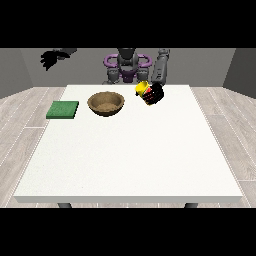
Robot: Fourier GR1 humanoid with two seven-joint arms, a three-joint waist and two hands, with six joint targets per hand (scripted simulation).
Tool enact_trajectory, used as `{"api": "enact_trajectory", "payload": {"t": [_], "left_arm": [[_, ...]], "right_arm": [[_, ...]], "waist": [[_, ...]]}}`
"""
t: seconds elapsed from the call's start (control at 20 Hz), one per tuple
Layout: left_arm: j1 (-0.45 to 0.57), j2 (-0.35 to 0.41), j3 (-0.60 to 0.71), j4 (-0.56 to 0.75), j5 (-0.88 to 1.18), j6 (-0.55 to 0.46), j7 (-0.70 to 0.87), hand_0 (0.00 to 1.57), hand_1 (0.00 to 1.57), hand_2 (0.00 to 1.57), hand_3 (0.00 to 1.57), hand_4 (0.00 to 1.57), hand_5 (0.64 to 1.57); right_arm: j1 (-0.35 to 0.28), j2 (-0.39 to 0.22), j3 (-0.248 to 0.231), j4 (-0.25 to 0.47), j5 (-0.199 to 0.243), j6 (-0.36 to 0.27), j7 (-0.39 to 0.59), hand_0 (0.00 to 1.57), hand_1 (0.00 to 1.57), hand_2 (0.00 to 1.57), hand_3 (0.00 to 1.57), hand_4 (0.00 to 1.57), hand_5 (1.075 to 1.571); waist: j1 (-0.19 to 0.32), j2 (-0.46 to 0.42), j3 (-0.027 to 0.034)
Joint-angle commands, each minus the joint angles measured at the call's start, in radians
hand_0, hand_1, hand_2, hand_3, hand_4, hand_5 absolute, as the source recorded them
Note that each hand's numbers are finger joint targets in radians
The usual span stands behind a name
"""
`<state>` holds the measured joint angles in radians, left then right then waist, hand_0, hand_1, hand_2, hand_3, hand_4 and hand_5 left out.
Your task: Pick the cup and pour the ball into the bowl, then pick the bowl and place it on the pad
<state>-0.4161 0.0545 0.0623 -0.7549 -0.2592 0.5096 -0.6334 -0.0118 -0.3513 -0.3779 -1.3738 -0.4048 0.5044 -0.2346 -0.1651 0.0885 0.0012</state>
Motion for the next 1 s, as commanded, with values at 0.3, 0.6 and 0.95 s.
{"api": "enact_trajectory", "payload": {"t": [0.3, 0.6, 0.95], "left_arm": [[-0.205, 0.052, -0.246, 0.137, -0.465, 0.253, 0.461, 1.31, 1.31, 1.57, 1.57, 1.2, 1.559], [-0.358, -0.01, -0.391, 0.233, -0.716, 0.181, 0.781, 1.31, 1.31, 1.57, 1.57, 1.2, 1.559], [-0.447, -0.051, -0.548, 0.252, -0.909, 0.005, 1.072, 0.79, 0.79, 1.57, 1.24, 1.08, 1.567]], "right_arm": [[-0.105, -0.04, 0.007, 0.051, 0.007, -0.068, 0.126, 0.0, 0.0, 0.0, 0.0, 0.59, 1.567], [-0.11, -0.007, 0.023, 0.118, 0.048, -0.122, 0.137, 0.0, 0.0, 0.0, 0.0, 0.64, 1.566], [-0.1, -0.06, -0.026, 0.254, 0.033, -0.061, 0.104, 0.0, 0.0, 0.0, 0.0, 0.64, 1.565]], "waist": [[0.016, -0.094, 0.0023], [0.066, -0.173, 0.0023], [0.101, -0.224, 0.0008]]}}
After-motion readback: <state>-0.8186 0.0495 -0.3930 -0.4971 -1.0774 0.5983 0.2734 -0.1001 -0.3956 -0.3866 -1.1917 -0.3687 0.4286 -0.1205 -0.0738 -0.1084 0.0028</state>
